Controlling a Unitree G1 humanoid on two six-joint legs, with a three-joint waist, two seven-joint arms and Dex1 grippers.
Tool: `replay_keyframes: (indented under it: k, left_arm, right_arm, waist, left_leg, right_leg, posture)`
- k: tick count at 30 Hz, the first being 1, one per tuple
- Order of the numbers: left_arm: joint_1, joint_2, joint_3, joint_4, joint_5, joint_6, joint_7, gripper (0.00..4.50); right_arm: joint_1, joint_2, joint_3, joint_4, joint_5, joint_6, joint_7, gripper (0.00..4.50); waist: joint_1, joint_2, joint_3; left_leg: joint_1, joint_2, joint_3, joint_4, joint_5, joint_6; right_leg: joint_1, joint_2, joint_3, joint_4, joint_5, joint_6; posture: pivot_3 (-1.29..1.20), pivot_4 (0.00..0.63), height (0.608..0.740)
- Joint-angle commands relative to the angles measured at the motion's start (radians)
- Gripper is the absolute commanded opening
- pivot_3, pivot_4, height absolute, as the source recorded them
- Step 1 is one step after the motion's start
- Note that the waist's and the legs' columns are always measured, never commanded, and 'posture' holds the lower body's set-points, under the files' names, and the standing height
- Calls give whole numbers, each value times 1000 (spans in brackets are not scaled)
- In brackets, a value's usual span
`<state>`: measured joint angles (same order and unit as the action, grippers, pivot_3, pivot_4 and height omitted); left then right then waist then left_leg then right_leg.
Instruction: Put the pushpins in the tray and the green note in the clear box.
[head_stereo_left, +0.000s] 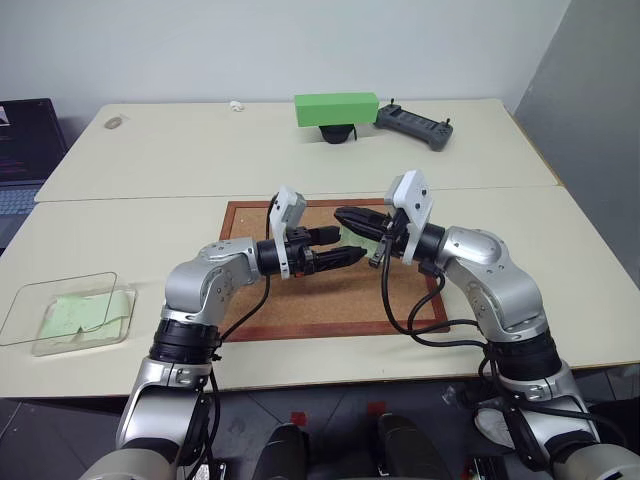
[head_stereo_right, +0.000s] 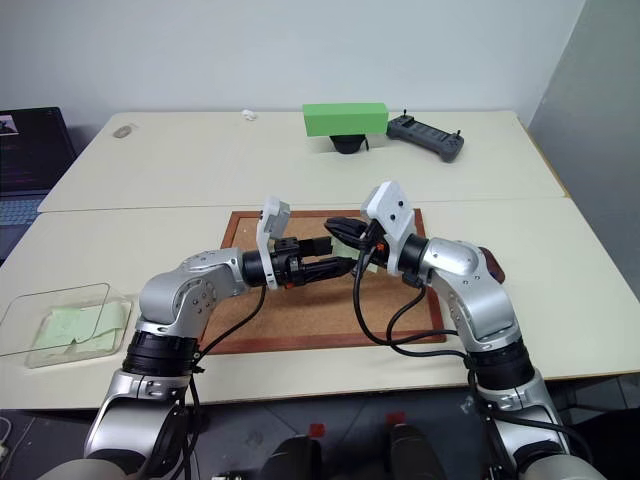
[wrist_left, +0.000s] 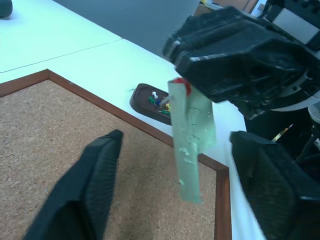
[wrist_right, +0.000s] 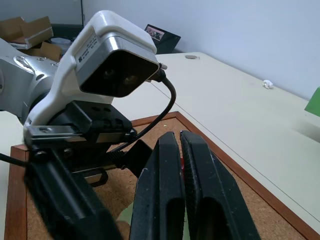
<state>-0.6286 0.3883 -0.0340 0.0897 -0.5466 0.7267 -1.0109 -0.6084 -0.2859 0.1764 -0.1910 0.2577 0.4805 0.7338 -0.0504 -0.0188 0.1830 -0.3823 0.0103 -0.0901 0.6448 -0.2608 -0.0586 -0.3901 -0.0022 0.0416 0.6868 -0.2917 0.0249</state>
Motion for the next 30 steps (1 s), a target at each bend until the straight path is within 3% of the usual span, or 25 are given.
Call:
replay_keyframes:
  k: [1, 2, 15, 30]
  left_arm:
    - [-25, -6, 4, -10, -10, -21, -6, 2562]
    - [-27, -10, 5, -6, -9, -22, -2, 2237]
    - [-20, -15, 12, -10, -14, -1, 23, 11]
    - [-40, -20, 40, 87, -17, 57, 108, 11]
  right_arm:
    - [-10, 8, -6, -41, 18, -1, -13, 0]
    - [-9, 9, -6, -42, 19, 0, -15, 0]
    - [1, 12, -6, -35, 18, -7, -24, 0]
    - [12, 1, -14, -55, 14, -7, -28, 0]
  waist:
    - [1, 0, 0]
    - [1, 0, 0]
    - [1, 0, 0]
    - [1, 0, 0]
  left_leg:
    - [0, 0, 0, 0, 0, 0]
    - [0, 0, 0, 0, 0, 0]
    - [0, 0, 0, 0, 0, 0]
    - [0, 0, -1, 0, 0, 0]
  right_leg:
    - [0, 0, 0, 0, 0, 0]
    - [0, 0, 0, 0, 0, 0]
    - [0, 0, 0, 0, 0, 0]
    - [0, 0, 0, -1, 0, 0]
  posture:
    - [0, 150, 740]
    - [0, 150, 740]
    - [0, 150, 740]
    - [0, 150, 740]
